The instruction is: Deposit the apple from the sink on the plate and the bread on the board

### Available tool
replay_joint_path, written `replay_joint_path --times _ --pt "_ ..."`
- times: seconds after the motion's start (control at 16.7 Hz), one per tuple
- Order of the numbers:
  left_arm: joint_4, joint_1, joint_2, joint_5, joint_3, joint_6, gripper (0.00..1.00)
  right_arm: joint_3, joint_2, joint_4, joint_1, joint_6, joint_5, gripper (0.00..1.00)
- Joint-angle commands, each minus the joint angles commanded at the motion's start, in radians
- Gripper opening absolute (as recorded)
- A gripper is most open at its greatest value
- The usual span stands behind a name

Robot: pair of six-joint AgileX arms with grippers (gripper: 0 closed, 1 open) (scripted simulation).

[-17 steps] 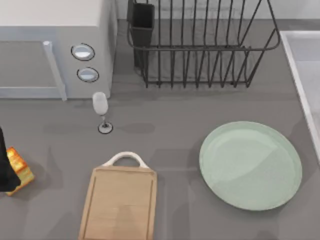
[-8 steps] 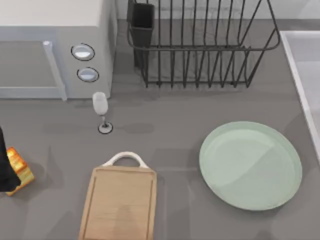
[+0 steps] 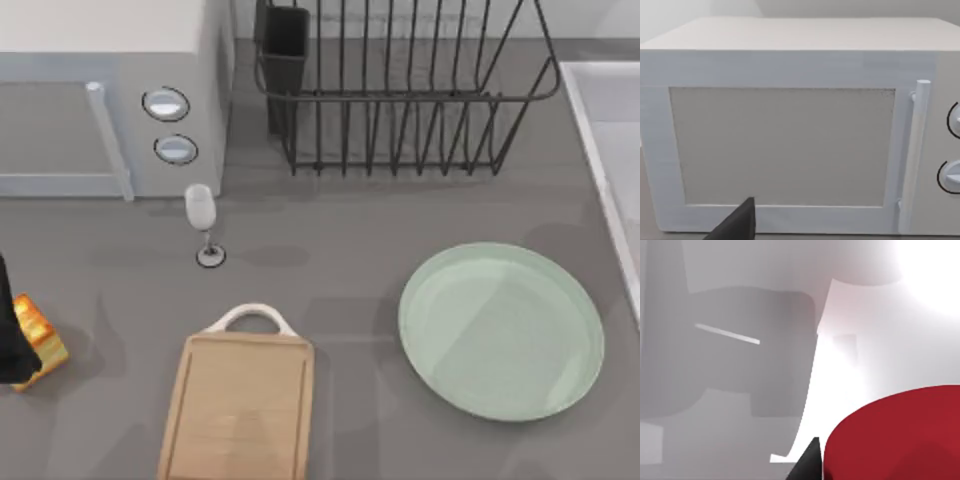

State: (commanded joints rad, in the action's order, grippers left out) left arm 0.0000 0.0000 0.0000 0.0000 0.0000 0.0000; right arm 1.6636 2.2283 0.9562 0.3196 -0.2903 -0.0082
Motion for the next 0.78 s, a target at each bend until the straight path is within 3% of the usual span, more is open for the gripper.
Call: replay_joint_path --times 0.48,0.78 --pt "0.000 0.000 0.000 0.000 0.000 0.000 1.00 0.018 -0.012 0.027 -0.008 0.010 0.000 0.00" --pt "0.000 0.000 0.000 0.000 0.000 0.000 1.00 0.023 -0.096 0.061 -0.120 0.122 0.003 0.00"
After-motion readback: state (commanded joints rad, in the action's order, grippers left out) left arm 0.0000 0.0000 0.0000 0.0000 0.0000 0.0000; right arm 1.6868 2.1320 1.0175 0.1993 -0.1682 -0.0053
